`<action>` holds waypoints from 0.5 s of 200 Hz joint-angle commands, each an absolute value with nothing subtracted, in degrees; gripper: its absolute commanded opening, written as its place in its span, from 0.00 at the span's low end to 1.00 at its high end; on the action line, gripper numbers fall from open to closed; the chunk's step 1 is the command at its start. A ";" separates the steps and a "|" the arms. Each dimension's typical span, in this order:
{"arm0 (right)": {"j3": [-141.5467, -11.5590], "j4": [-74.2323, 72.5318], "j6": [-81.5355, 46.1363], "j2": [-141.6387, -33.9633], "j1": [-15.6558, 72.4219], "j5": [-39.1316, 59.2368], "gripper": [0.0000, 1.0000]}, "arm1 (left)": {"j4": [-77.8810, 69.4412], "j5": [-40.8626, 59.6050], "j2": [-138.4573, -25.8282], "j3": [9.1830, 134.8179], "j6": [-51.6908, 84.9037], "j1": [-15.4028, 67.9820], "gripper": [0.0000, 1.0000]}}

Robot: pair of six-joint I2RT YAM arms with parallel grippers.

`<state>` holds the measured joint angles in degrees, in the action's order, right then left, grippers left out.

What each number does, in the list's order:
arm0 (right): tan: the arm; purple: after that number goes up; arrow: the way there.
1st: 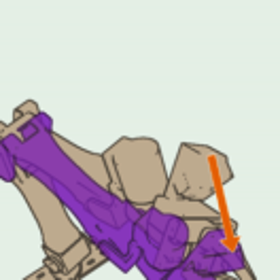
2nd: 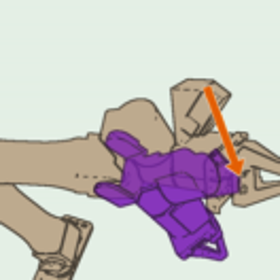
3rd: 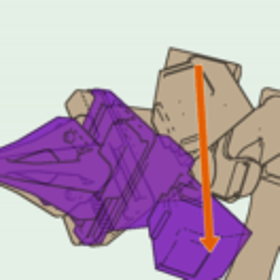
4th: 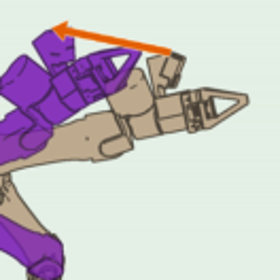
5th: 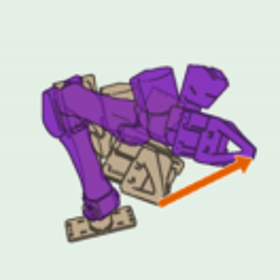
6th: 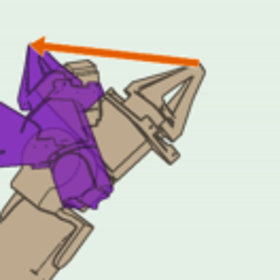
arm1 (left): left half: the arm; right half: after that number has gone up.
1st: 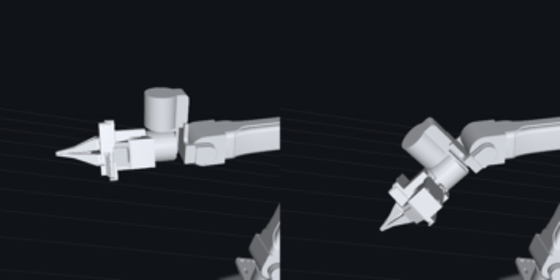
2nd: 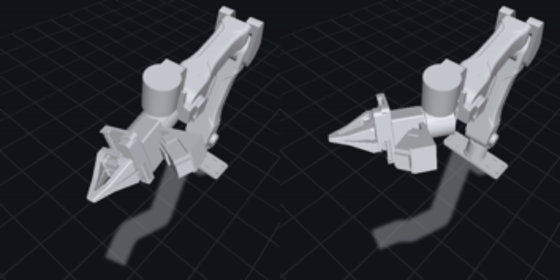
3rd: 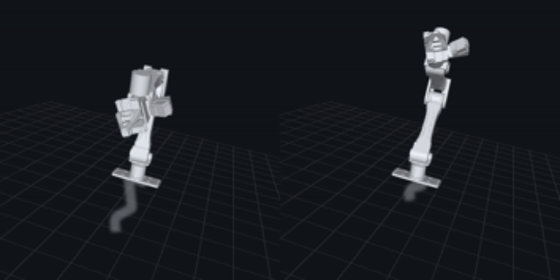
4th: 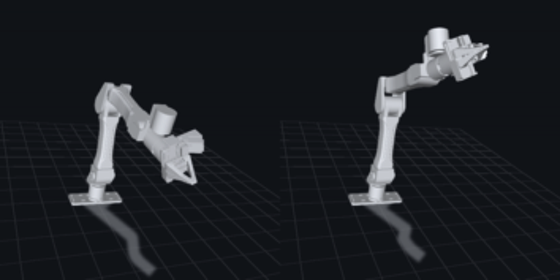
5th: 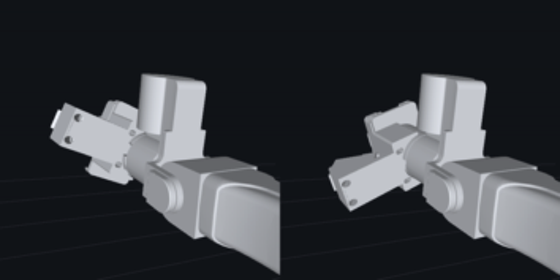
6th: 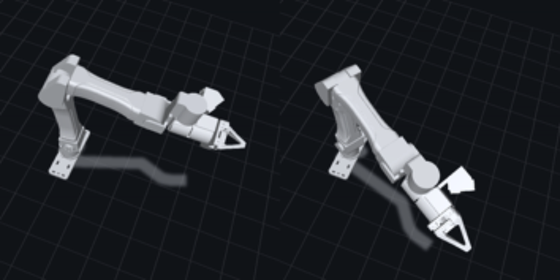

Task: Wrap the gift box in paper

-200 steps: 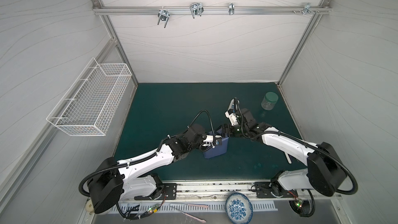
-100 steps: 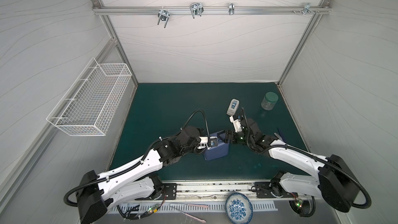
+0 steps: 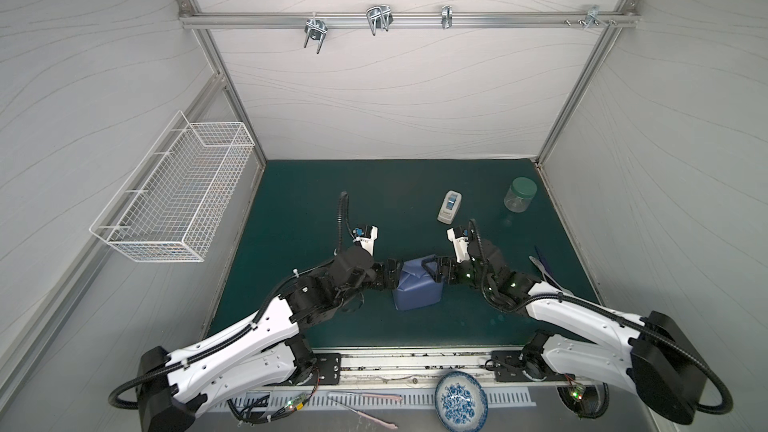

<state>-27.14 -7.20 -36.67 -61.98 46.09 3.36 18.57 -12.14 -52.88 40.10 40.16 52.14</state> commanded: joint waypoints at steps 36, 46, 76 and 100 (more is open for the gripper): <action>-24.37 -2.01 -36.12 -61.08 46.97 0.76 0.84 | 7.90 -0.98 -63.36 39.83 58.65 47.46 0.99; -24.01 -2.50 -36.12 -61.16 46.94 0.73 0.84 | 6.95 -0.09 -63.93 39.04 59.11 47.70 0.98; -24.17 -2.55 -36.34 -61.72 47.23 0.71 0.84 | 4.26 0.82 -63.93 33.62 62.70 48.73 0.98; -24.07 -2.43 -36.26 -61.79 47.31 0.41 0.84 | 2.52 0.36 -63.22 29.67 64.02 50.25 0.98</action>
